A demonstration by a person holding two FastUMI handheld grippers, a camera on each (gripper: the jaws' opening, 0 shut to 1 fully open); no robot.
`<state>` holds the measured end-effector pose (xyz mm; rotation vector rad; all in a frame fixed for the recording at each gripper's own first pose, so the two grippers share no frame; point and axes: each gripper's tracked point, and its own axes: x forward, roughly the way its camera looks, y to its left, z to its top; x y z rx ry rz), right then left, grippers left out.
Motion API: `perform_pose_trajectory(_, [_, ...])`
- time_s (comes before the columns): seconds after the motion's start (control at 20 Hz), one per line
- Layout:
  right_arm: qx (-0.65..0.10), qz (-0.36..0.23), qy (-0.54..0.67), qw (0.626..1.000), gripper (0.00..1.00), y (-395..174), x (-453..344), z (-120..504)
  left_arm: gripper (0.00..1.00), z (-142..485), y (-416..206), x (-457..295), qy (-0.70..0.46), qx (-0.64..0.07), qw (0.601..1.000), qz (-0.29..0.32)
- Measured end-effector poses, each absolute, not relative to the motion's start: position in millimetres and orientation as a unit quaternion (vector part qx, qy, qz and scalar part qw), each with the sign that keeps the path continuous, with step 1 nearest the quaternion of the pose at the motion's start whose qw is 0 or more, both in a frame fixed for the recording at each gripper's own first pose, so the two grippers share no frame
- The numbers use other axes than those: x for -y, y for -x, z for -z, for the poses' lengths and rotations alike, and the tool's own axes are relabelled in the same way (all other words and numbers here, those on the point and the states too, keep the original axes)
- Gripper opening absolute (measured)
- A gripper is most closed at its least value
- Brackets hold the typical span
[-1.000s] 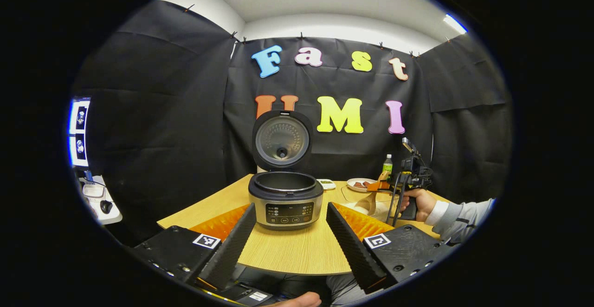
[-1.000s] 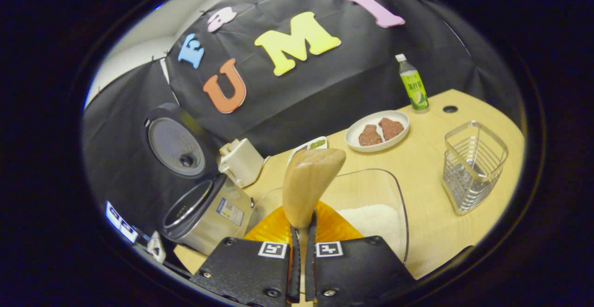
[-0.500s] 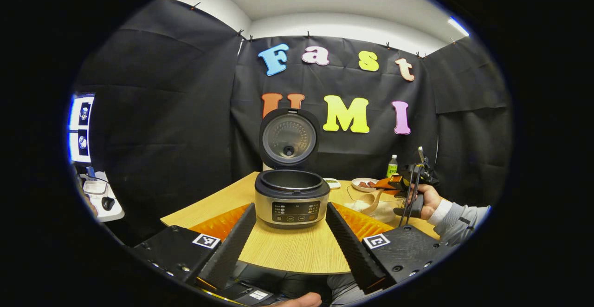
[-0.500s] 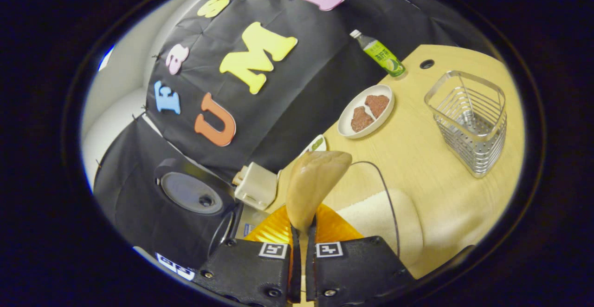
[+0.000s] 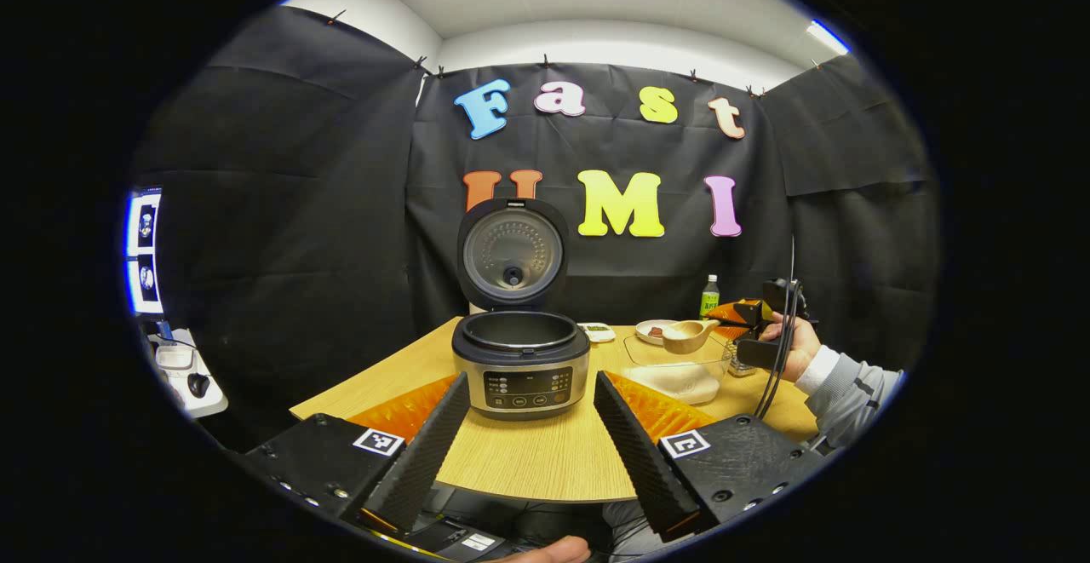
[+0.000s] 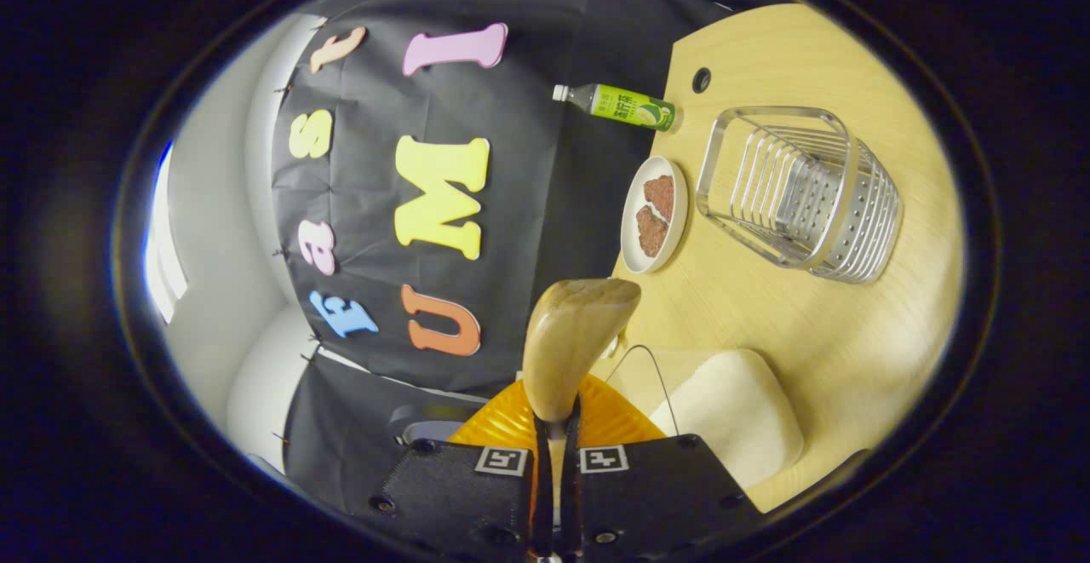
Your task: Close the left gripper, press the button to open the rice cooker; take a wooden spoon from the chopstick holder with the right hand, scoop a spoonful of rice and pour it into the rice cooker, then put the wooden spoon back into the chopstick holder.
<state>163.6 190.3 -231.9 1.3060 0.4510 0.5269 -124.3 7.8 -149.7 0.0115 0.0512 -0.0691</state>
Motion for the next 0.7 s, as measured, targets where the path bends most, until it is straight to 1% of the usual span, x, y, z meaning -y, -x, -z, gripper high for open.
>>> perform_pose_trajectory(0.15, [-0.198,-0.239,-0.662,0.682,0.08,-167.6,-180.5,216.0,0.94,148.0,120.9,-8.9,-0.005,-0.031,0.999,0.030])
perform_pose_trajectory(0.2, [-0.195,-0.243,-0.674,0.670,0.08,-168.8,-183.0,208.6,0.94,145.8,120.2,-9.7,-0.002,-0.033,0.999,0.027])
perform_pose_trajectory(0.35, [-0.181,-0.260,-0.689,0.652,0.08,-166.0,-197.8,186.7,0.94,136.7,121.9,-8.6,0.008,-0.029,0.999,0.027])
perform_pose_trajectory(0.4, [-0.190,-0.263,-0.692,0.646,0.08,-163.3,-207.7,182.8,0.94,135.4,122.5,-7.8,0.008,-0.027,0.999,0.028])
perform_pose_trajectory(0.45, [-0.203,-0.265,-0.687,0.645,0.08,-160.3,-221.0,182.6,0.94,137.8,123.3,-8.1,0.007,-0.028,0.999,0.028])
perform_pose_trajectory(0.55, [-0.220,-0.268,-0.666,0.660,0.08,-152.5,-242.7,183.8,0.94,137.9,125.8,-12.7,0.003,-0.027,0.999,0.023])
perform_pose_trajectory(0.7, [-0.230,-0.281,-0.644,0.674,0.08,-150.5,-275.5,171.0,0.94,139.1,130.0,-18.8,0.002,-0.028,0.999,0.019])
